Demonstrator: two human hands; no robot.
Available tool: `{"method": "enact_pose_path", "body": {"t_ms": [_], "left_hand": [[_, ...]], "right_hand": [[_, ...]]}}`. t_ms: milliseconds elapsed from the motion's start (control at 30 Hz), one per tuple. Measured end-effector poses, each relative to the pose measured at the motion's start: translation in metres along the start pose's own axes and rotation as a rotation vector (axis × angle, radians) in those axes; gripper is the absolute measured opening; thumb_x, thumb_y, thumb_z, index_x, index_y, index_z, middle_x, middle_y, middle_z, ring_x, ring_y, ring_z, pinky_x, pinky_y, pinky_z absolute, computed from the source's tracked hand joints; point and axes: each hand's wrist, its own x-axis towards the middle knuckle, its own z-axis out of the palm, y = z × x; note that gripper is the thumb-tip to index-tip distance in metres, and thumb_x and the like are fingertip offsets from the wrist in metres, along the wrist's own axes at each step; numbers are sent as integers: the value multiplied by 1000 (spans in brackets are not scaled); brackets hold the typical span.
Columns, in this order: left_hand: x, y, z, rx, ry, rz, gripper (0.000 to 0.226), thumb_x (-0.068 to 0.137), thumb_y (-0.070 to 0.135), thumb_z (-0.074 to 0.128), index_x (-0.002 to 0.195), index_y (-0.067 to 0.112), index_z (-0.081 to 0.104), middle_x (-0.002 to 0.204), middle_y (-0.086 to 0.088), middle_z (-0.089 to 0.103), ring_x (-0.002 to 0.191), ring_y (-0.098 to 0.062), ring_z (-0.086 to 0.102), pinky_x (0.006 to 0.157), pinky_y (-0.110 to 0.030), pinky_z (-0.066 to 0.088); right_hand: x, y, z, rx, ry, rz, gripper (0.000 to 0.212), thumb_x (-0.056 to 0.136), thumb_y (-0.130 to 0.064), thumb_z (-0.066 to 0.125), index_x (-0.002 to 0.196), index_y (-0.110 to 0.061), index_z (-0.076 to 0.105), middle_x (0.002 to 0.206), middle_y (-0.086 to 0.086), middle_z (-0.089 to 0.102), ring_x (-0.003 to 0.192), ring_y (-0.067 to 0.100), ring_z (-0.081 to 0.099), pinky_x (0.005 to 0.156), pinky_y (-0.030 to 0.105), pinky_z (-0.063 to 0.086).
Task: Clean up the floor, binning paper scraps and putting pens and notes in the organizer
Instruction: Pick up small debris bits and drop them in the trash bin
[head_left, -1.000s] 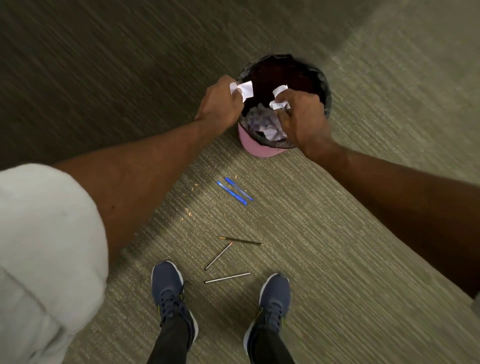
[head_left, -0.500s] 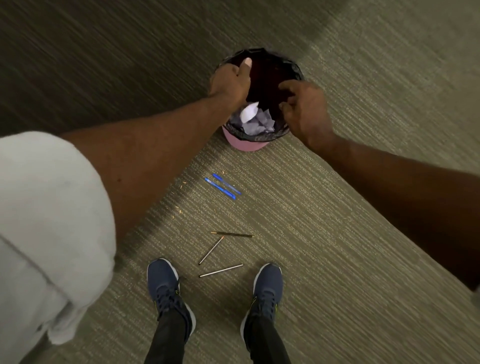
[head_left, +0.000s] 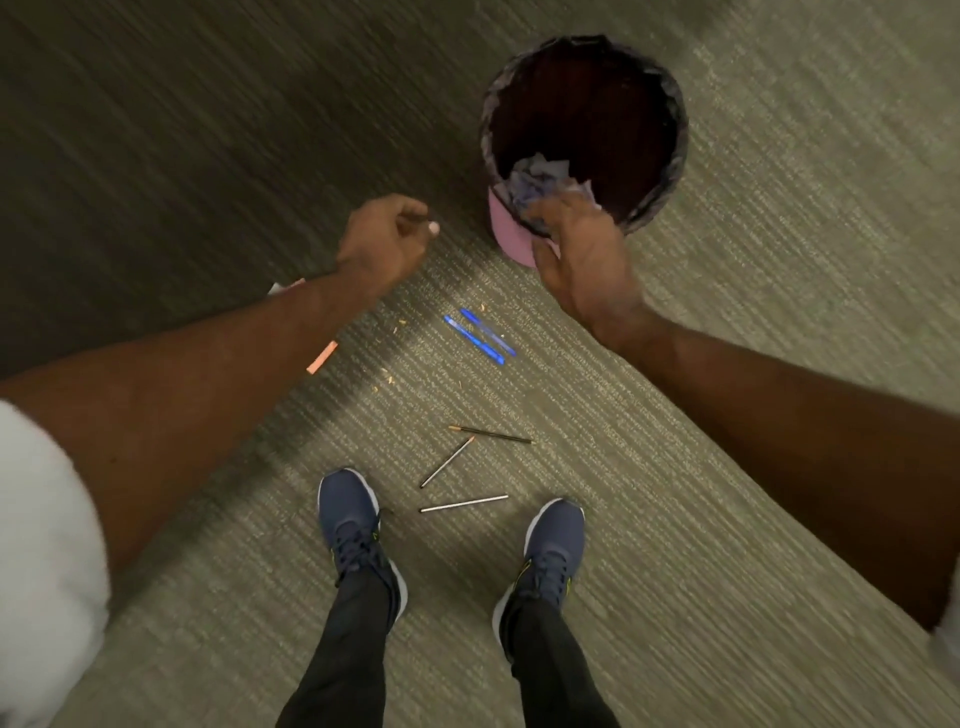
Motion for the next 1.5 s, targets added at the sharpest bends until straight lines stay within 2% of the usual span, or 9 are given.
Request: {"method": "enact_pose_path", "body": {"t_ms": [100, 300, 500, 633, 700, 833, 1100, 1367, 1500], "left_hand": [[-16, -46, 1, 21, 3, -58, 26, 92, 15, 67, 114, 2, 70, 105, -20, 72, 88, -15, 60, 68, -3, 41], [-43, -136, 21, 12, 39, -195, 20, 87, 8, 71, 105, 1, 74, 104, -19, 74, 103, -30, 68, 83, -19, 47], [-56, -223, 63, -57, 53, -361, 21, 87, -17, 56, 106, -18, 65, 83, -16, 64, 61, -6, 48, 55, -3, 43], [-55, -293, 90, -34, 70, -404, 11, 80, -4, 69, 90, -1, 73, 82, -15, 71, 76, -26, 66, 78, -34, 57], [-54, -317, 101, -41, 68, -425, 16, 74, 7, 80, 89, 5, 74, 84, -12, 73, 79, -21, 67, 80, -35, 58], [-49, -336, 116, -20, 75, -418, 17, 69, 22, 88, 79, 16, 76, 72, -1, 68, 68, -12, 61, 68, -22, 50], [-40, -354, 144, 45, 235, -422, 29, 67, 44, 87, 76, 18, 79, 71, -7, 74, 73, -27, 72, 60, -29, 54], [-49, -346, 140, 216, 144, -194, 10, 84, 31, 75, 81, 21, 76, 64, 1, 66, 58, -18, 60, 53, -27, 45], [-51, -346, 140, 218, 120, -167, 32, 89, 20, 70, 61, 26, 55, 52, 10, 42, 48, -4, 39, 51, -20, 36]], "right_hand": [[-12, -15, 40, 9, -77, -23, 30, 89, -13, 59, 119, -14, 66, 111, 8, 65, 99, 27, 64, 83, 38, 53], [-27, -39, 128, 38, -229, -41, 32, 88, -14, 64, 119, -13, 66, 110, 9, 68, 99, 32, 66, 85, 40, 54], [-42, -43, 212, 16, -370, -78, 33, 89, -15, 67, 122, -11, 66, 114, 11, 67, 103, 29, 64, 90, 33, 48], [-58, -31, 281, -40, -493, -147, 29, 88, -20, 68, 118, -17, 66, 110, 5, 65, 100, 28, 65, 87, 37, 52], [-65, -26, 312, -38, -529, -141, 28, 88, -23, 69, 116, -20, 66, 108, 3, 63, 97, 25, 65, 84, 36, 53], [-76, -20, 360, -7, -522, -110, 27, 87, -22, 71, 113, -23, 67, 109, 0, 64, 93, 22, 65, 83, 32, 53], [-69, -16, 397, -8, -393, -162, 12, 94, -22, 64, 105, -22, 67, 101, -3, 64, 85, 15, 59, 70, 22, 39], [-58, -1, 411, -101, -437, -383, 19, 104, -26, 49, 109, -13, 61, 107, 6, 57, 97, 22, 56, 86, 34, 48], [-63, -1, 414, -161, -452, -375, 24, 105, -27, 43, 117, -10, 56, 121, 10, 54, 110, 24, 52, 95, 37, 46]]}}
